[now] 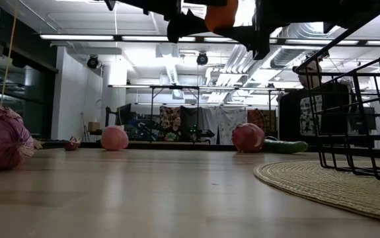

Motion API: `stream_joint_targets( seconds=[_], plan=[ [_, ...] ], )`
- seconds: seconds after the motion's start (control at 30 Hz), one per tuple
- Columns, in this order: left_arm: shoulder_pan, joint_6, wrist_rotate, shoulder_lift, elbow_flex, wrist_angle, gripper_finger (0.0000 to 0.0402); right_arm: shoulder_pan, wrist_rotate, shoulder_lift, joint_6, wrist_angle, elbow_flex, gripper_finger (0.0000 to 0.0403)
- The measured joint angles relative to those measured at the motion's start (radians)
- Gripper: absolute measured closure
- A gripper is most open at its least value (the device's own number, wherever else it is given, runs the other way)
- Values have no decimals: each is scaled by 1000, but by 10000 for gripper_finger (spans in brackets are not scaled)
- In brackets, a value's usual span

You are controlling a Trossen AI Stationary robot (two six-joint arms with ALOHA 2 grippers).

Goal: Build produce basket
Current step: Put the orange into the wire basket

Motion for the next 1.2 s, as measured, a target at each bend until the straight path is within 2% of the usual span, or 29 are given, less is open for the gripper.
stream_joint_targets(
  seconds=[0.1, 0.47, 0.7, 1.03, 1.2],
  plan=[
    [1, 23, 41, 0, 0, -1, 89, 1, -1, 0, -8, 2, 0, 25],
    [-3, 56, 80, -1, 0, 19, 89, 0, -19, 0, -44, 23, 0, 25],
    [-3, 56, 85, -1, 0, 21, 87, 0, -25, -2, -52, 24, 0, 43],
    [0, 31, 71, -4, 0, 11, 23, -2, -27, -2, -74, 25, 2, 51],
    [14, 20, 92, -76, -2, -93, 11, -11, -54, -23, -135, 34, 4, 52]
  ],
)
